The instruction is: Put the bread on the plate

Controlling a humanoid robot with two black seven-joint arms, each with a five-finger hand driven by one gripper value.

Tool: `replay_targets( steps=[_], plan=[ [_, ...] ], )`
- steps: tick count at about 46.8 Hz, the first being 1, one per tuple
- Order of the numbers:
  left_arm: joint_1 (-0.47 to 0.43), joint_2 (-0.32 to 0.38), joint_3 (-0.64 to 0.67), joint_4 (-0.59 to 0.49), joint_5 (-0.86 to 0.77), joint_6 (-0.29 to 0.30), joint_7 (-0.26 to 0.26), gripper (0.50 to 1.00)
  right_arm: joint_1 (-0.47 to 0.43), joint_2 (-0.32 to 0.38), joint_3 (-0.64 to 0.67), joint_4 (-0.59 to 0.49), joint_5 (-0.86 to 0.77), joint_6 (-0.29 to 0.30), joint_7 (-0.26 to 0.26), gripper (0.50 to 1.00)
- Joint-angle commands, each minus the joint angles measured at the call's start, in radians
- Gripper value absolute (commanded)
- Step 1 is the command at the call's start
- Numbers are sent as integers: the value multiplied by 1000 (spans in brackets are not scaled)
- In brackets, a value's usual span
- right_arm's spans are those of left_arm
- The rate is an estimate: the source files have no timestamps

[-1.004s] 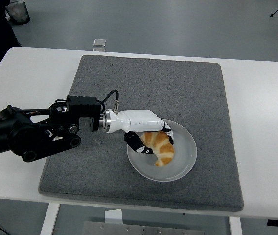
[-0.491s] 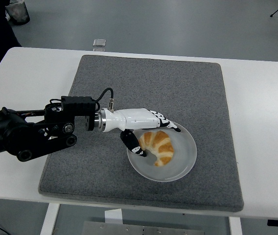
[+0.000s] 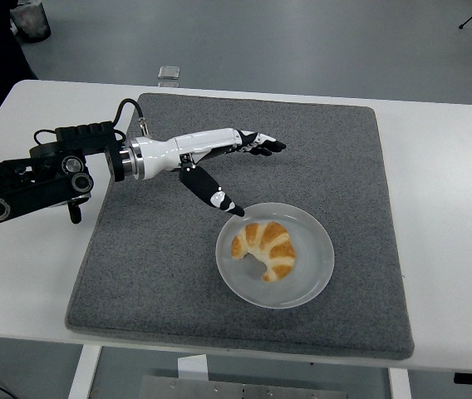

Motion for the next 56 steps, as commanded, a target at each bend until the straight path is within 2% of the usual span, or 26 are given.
replay_targets(
  steps=[1,9,17,24,35,49,56],
  plan=[
    [-13,25,-17,5,-87,-7,0,999,0,0,0,0,0,0,0,952],
    [-17,59,-55,37,-199,-9,0,999,0,0,0,0,0,0,0,952],
    [-7,57,-95,130,-271,-17,2,999,0,0,0,0,0,0,0,952],
    [-7,57,-95,204,-411,-43,2,999,0,0,0,0,0,0,0,952],
    [-7,54,-97,368,-641,-190,9,999,0,0,0,0,0,0,0,954],
    [-5,59,-95,514,-836,-332,28,999,0,0,0,0,0,0,0,952],
    [12,54,-97,580,-963,-408,115,999,0,0,0,0,0,0,0,952]
  ],
)
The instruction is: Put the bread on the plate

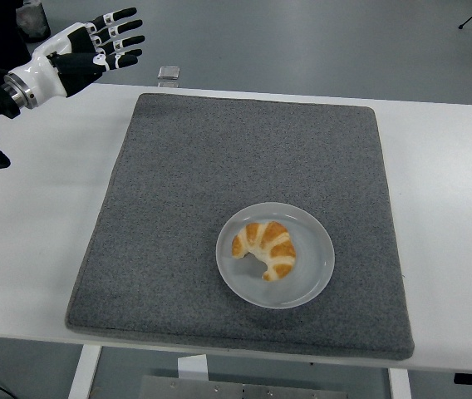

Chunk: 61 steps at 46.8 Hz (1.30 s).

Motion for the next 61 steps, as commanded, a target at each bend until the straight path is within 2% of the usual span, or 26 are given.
replay_targets(
  steps=[1,6,17,26,38,61],
  plan=[
    [13,-5,0,34,-86,-38,56,999,0,0,0,0,0,0,0,952],
    [28,-8,0,66,-172,-69,107,999,0,0,0,0,0,0,0,954],
    [45,-16,0,65,-264,-69,124,999,0,0,2,0,3,2,0,952],
    [48,-48,-2,69,-324,-69,194,999,0,0,6,3,5,9,0,952],
    [50,-89,-39,114,-330,-69,202,999,2,0,6,6,3,9,0,952],
    [81,-88,-66,126,-335,-69,207,999,6,0,8,12,3,11,0,952]
  ],
)
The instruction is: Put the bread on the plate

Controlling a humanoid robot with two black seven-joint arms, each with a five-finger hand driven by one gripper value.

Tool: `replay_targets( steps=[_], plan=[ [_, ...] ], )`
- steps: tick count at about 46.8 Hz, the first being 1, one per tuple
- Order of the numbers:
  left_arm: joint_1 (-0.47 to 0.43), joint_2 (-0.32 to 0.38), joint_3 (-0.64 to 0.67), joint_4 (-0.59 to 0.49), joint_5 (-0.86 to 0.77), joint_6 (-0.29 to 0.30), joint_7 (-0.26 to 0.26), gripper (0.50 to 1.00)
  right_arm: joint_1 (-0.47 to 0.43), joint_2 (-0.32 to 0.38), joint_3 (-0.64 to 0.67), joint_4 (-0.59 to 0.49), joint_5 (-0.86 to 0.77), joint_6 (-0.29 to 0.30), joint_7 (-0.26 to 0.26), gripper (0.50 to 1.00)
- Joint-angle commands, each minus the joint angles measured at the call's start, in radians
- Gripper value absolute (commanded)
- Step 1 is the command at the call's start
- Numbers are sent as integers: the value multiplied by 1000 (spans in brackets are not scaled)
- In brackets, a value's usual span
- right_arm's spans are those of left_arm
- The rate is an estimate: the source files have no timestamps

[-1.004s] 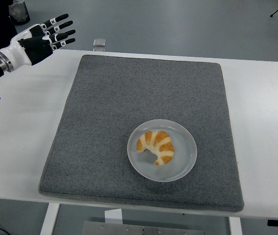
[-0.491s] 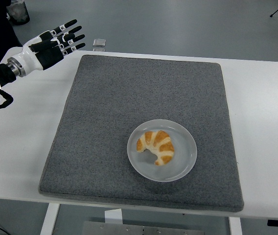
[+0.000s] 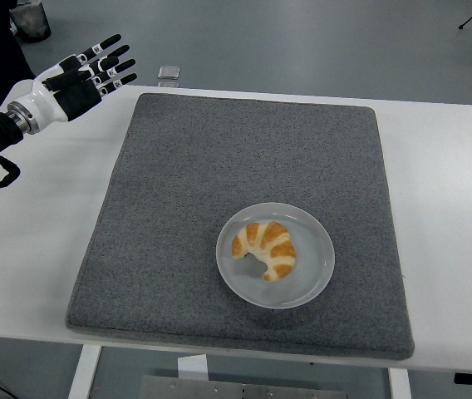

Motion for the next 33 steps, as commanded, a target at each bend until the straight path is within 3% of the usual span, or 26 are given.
replay_targets(
  steps=[1,33],
  plan=[
    [2,0,-5,1,0,0,0,999,0,0,0,0,0,0,0,952],
    [8,-9,-5,17,2,0,2,999,-8,0,-5,1,-3,-3,-3,954]
  ],
)
